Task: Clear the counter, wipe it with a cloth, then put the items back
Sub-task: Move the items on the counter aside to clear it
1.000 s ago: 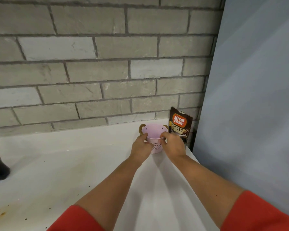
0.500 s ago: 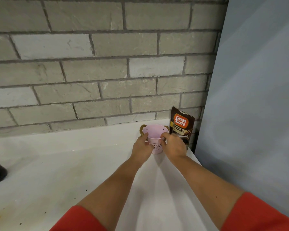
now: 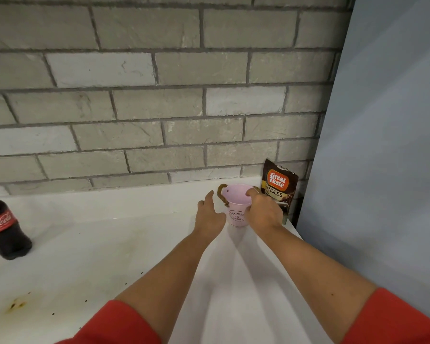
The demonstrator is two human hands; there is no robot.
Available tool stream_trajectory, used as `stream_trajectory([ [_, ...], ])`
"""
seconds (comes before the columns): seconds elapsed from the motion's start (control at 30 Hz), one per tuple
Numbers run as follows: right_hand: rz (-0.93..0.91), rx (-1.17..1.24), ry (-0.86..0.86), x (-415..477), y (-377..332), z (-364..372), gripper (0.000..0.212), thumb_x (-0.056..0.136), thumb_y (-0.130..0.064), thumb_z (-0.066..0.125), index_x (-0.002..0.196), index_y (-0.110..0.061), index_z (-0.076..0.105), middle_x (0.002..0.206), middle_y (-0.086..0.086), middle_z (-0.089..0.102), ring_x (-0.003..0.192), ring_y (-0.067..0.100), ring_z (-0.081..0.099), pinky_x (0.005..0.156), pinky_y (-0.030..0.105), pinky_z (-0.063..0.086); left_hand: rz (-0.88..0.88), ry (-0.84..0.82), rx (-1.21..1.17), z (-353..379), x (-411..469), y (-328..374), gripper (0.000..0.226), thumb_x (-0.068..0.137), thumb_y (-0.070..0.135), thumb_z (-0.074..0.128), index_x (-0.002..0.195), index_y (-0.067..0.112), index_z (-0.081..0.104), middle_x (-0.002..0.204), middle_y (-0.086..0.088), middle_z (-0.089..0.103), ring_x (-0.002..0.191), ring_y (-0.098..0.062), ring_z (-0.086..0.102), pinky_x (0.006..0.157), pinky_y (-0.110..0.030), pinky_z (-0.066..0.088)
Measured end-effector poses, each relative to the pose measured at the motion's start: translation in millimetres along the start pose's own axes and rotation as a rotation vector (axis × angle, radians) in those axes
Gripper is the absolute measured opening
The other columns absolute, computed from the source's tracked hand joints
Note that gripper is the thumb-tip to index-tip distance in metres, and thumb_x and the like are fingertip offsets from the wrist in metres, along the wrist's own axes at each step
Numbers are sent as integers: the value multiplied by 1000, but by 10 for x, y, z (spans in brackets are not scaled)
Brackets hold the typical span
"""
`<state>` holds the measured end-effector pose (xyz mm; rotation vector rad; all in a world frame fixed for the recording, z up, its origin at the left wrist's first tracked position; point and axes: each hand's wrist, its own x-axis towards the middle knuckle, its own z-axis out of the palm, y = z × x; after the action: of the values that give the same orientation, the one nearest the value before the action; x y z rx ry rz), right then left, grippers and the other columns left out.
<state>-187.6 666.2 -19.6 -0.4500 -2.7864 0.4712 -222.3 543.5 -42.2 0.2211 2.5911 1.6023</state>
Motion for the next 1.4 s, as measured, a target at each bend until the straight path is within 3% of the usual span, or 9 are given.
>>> stream_trajectory([
  [0.1, -42, -1, -35, -67, -173, 3, 37, 93, -13, 48, 130, -18, 48, 120, 10, 60, 109, 27, 57, 81, 33, 50, 8, 10, 58, -135, -84, -22, 65, 88, 4, 49, 146, 20, 24, 140, -9, 36, 126, -23, 44, 92, -29, 43],
  [0.2, -80, 23, -71, -157, -374, 80, 31, 94, -11, 48, 123, -18, 55, 117, 7, 63, 107, 25, 59, 83, 31, 49, 11, 49, 88, -340, -166, -64, 59, 89, 6, 49, 143, 18, 30, 138, -9, 38, 121, -21, 46, 90, -26, 42],
  [0.33, -147, 76, -112, -297, -670, 206, 28, 89, -8, 46, 111, -16, 62, 108, 5, 65, 100, 24, 60, 68, 25, 40, 27, 130, 160, -706, -294, -155, 55, 89, 4, 48, 141, 15, 34, 136, -10, 38, 97, -20, 51, 80, -22, 40],
  [0.5, -256, 97, -150, -491, -1105, 370, 27, 86, -8, 45, 103, -17, 64, 102, 4, 66, 96, 23, 60, 66, 24, 38, 51, 225, 255, -1282, -444, -378, 55, 88, 2, 47, 140, 11, 35, 135, -13, 38, 106, -25, 54, 81, -22, 38],
  [0.73, -351, 131, -252, -830, -1762, 580, 32, 88, -10, 44, 114, -20, 59, 105, 4, 65, 99, 24, 59, 69, 23, 34, 53, 362, 322, -2203, -519, -635, 53, 87, 2, 47, 139, 10, 37, 133, -12, 42, 110, -26, 52, 87, -25, 40],
  [0.83, -371, 137, -285, -945, -2067, 647, 32, 89, -12, 44, 116, -21, 59, 107, 4, 64, 100, 24, 59, 71, 24, 36, 106, 439, 459, -2611, -505, -703, 53, 86, 3, 50, 137, 10, 40, 131, -12, 45, 119, -27, 46, 98, -33, 41],
  [1.0, -449, 134, -393, -1111, -2452, 745, 34, 92, -15, 45, 124, -24, 53, 109, 0, 56, 106, 20, 55, 81, 27, 43, 90, 532, 753, -3326, -440, -816, 52, 85, 13, 53, 136, 14, 42, 132, -12, 41, 119, -31, 39, 99, -37, 36],
  [1.17, -506, 107, -449, -1262, -2630, 887, 43, 94, -20, 47, 136, -28, 41, 130, -1, 42, 125, 17, 38, 91, 30, 41, 7, 474, 916, -3775, -390, -1028, 63, 85, 16, 55, 143, 18, 31, 147, -7, 25, 132, -31, 26, 106, -43, 29],
  [1.4, -474, 101, -460, -1350, -2620, 970, 49, 94, -20, 49, 141, -29, 36, 135, 0, 37, 129, 18, 34, 98, 32, 41, -102, 384, 859, -4122, -269, -1205, 68, 86, 14, 55, 146, 19, 23, 153, -8, 17, 136, -35, 23, 107, -50, 29],
])
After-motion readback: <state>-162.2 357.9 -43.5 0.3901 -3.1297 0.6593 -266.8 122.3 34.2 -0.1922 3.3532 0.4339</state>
